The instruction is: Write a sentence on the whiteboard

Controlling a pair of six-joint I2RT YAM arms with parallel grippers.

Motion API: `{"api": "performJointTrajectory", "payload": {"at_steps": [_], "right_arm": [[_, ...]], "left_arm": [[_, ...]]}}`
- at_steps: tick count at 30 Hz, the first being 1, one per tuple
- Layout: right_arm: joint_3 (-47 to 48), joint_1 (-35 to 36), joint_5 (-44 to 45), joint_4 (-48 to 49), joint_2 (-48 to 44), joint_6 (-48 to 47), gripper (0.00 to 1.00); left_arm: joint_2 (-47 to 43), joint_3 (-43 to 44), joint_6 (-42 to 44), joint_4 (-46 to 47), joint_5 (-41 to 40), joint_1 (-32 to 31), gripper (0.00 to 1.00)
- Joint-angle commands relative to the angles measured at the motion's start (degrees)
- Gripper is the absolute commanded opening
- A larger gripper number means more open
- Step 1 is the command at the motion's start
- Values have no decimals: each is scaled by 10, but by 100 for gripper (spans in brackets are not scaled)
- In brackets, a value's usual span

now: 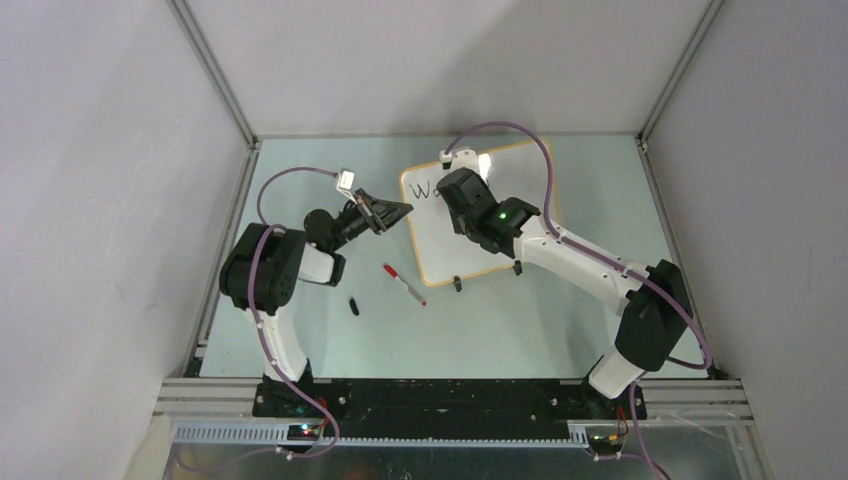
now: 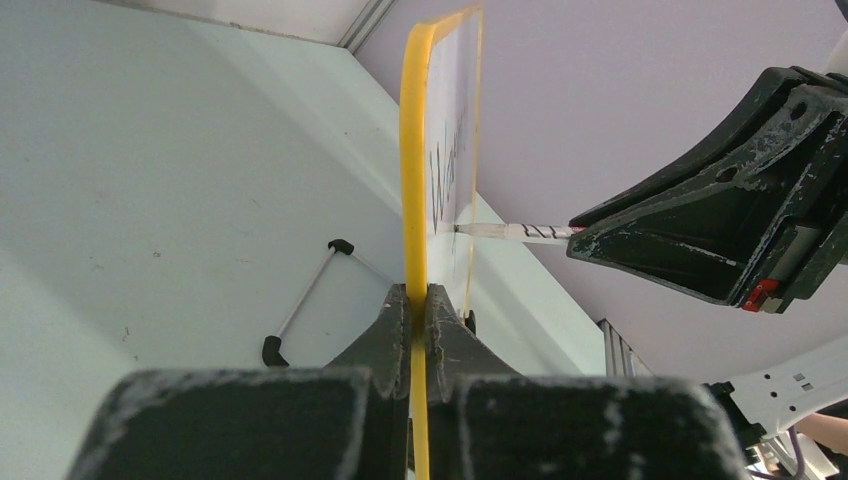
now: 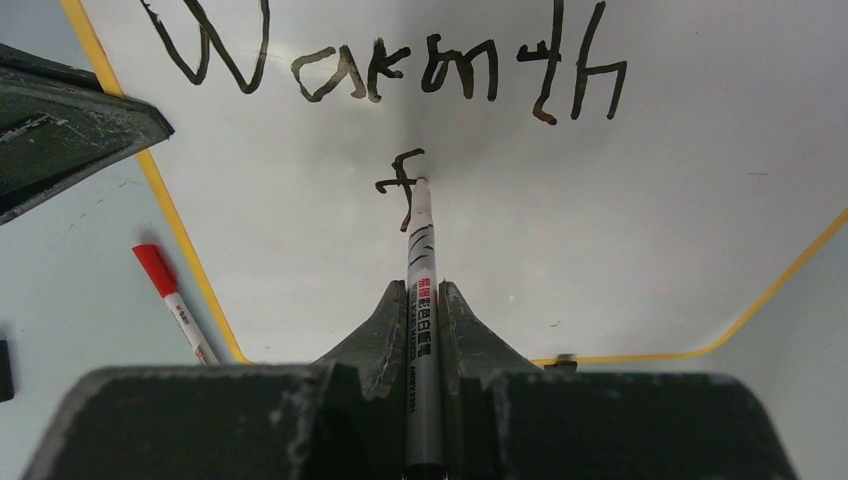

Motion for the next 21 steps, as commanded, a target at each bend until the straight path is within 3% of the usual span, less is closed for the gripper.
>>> {"api": "performJointTrajectory", "payload": {"at_steps": [1, 13, 21], "right_arm": [[8, -7, 22, 0, -20, 2, 0], [1, -9, 12, 3, -33, 8, 0], [-56, -18, -36, 65, -104, 1, 0]], "left_arm": [[-24, -8, 30, 24, 14, 1, 0], [-24, -8, 29, 24, 14, 1, 0], [-23, -7, 28, 25, 14, 1, 0]]}}
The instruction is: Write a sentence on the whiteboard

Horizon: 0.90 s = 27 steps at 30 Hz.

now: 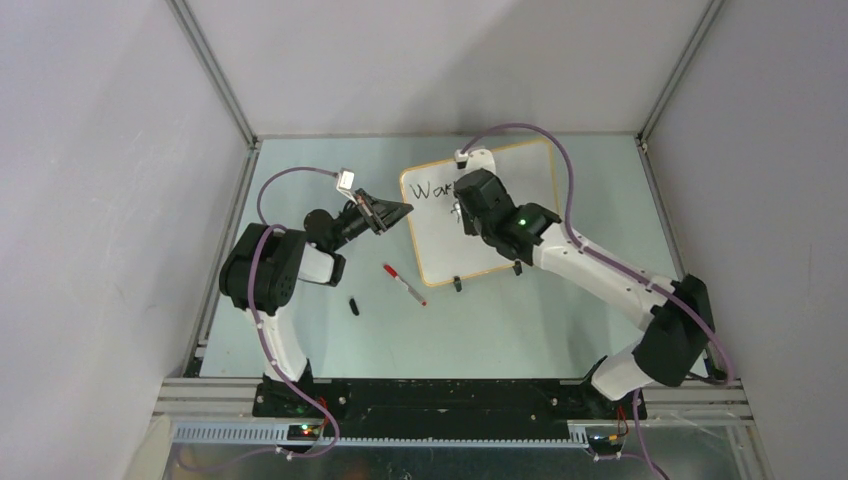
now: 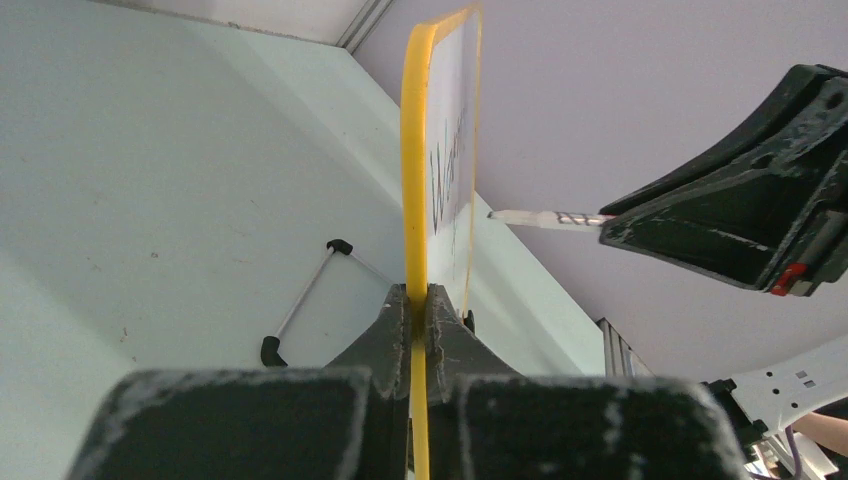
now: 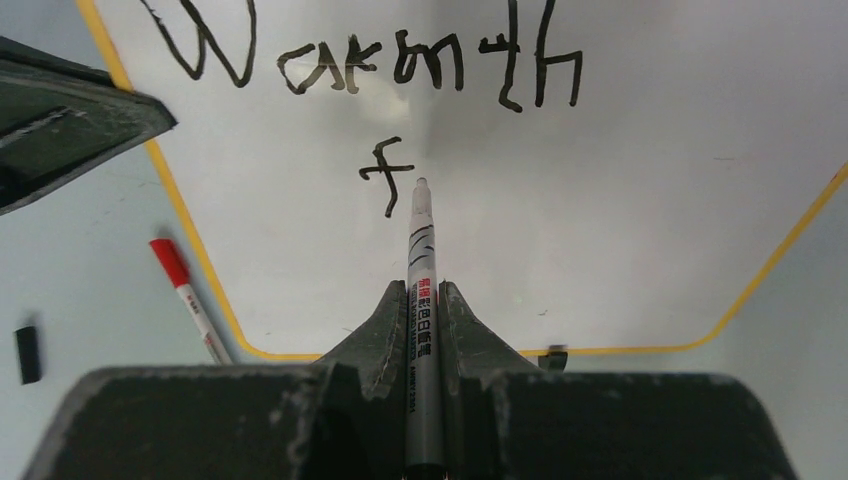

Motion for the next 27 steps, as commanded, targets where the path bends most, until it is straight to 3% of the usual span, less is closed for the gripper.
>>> {"api": "performJointTrajectory", "payload": {"at_steps": [1, 13, 27], "right_arm": [[-34, -11, -29, 61, -69, 0, 0], [-142, -28, -56, 191, -132, -8, 0], [-150, -23, -62, 202, -118, -14, 0]], "left_arm": [[-21, -6, 29, 24, 13, 1, 0], [-20, -6, 26, 24, 14, 2, 0], [-19, -7, 26, 24, 13, 1, 0]]}}
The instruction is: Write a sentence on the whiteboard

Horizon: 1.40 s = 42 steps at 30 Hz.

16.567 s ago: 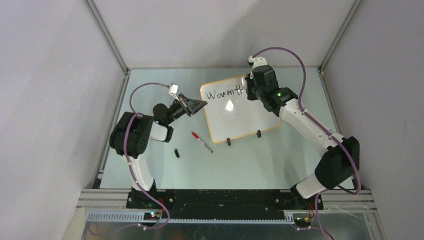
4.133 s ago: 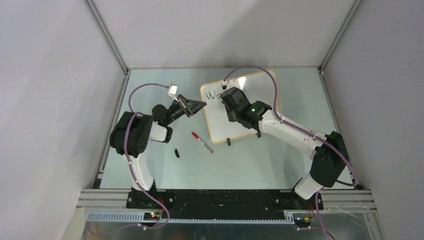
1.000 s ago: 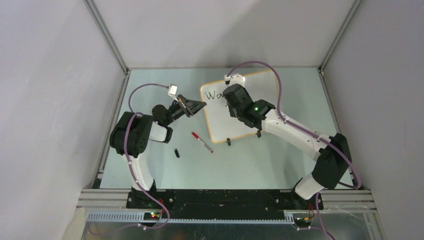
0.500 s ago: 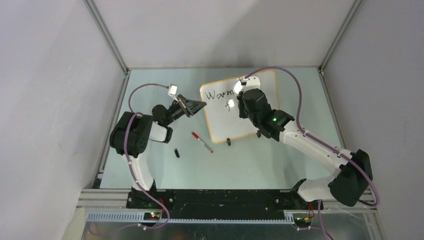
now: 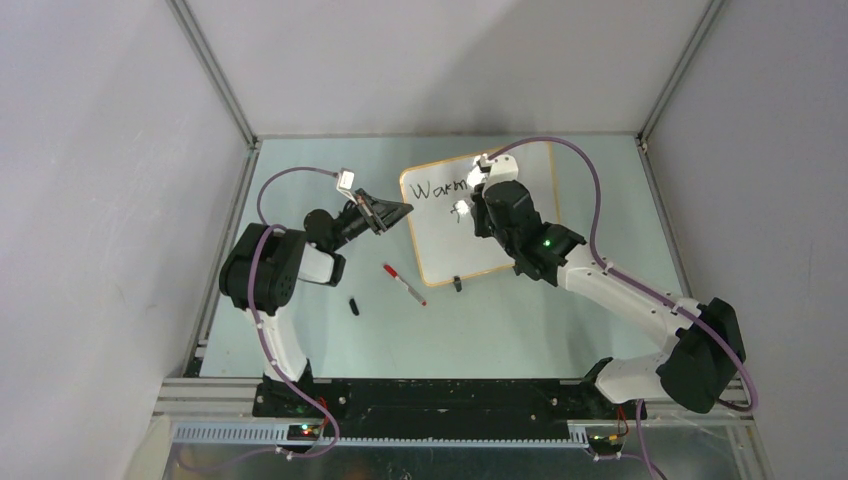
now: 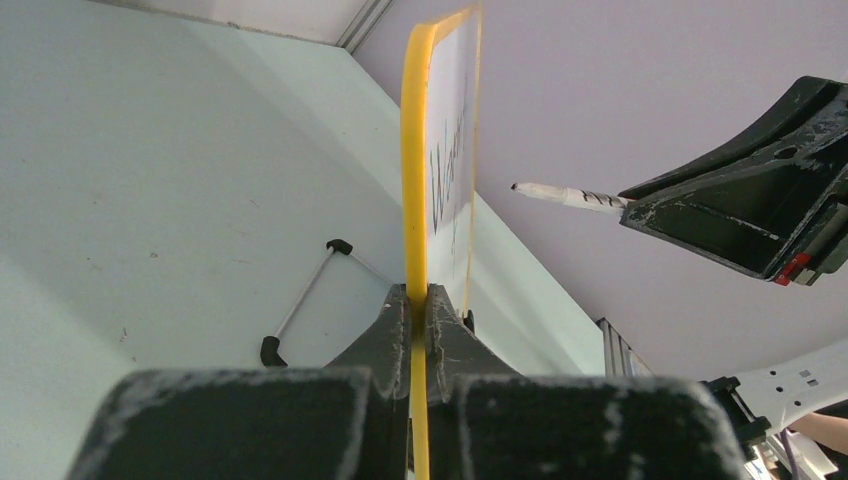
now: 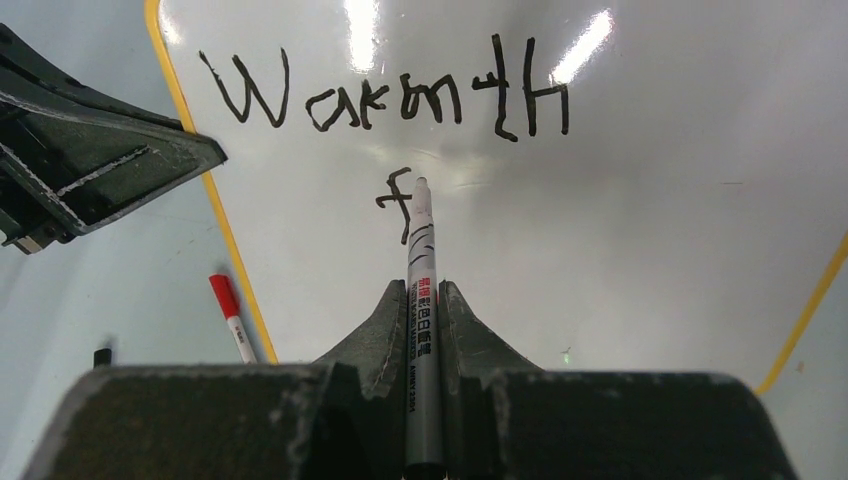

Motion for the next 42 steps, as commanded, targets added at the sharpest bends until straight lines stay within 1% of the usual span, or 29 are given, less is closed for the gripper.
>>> {"api": "performJointTrajectory", "payload": {"at_steps": [1, 31, 42], "right_arm": [[0, 3, -2, 30, -3, -9, 0], [27, -22, -20, 17, 40, 2, 0], [36, -25, -12, 17, 48, -1, 0]], "left_arm": [[-19, -7, 26, 24, 13, 1, 0], [-20, -6, 27, 24, 13, 1, 0], [-20, -7, 27, 25, 13, 0, 0]]}}
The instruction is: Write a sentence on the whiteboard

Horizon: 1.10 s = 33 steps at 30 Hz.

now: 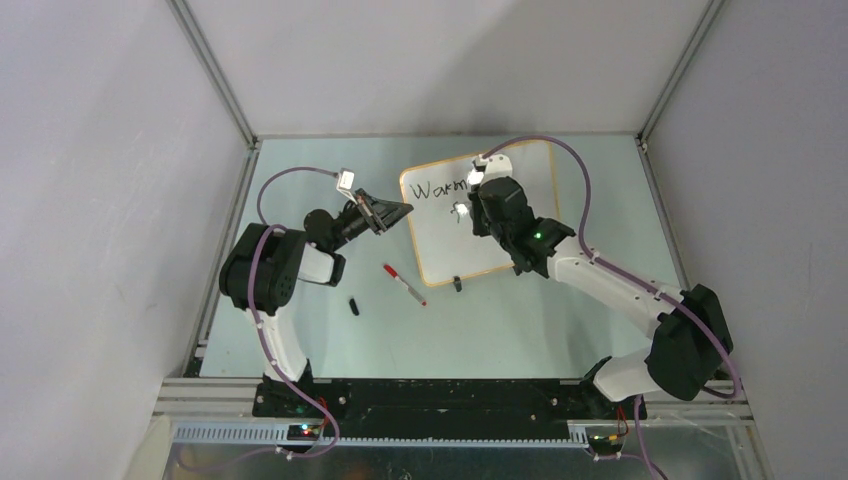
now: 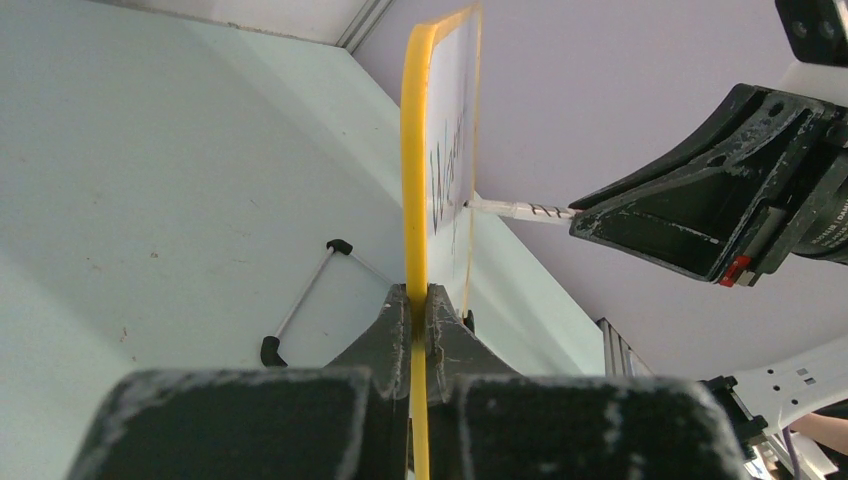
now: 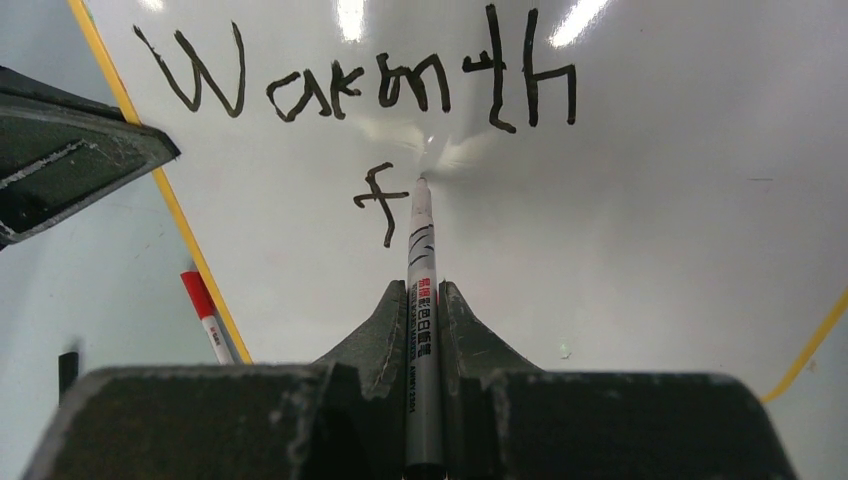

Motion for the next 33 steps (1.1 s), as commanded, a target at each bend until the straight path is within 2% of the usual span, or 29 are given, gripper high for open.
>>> {"api": "performJointTrajectory", "payload": {"at_steps": [1, 33], "right_arm": [[31, -4, 8, 15, 4, -2, 0], [45, -1, 24, -15, 14, -2, 0]], "left_arm": [[-20, -7, 27, 25, 13, 0, 0], [-21, -7, 28, 24, 13, 1, 0]]}}
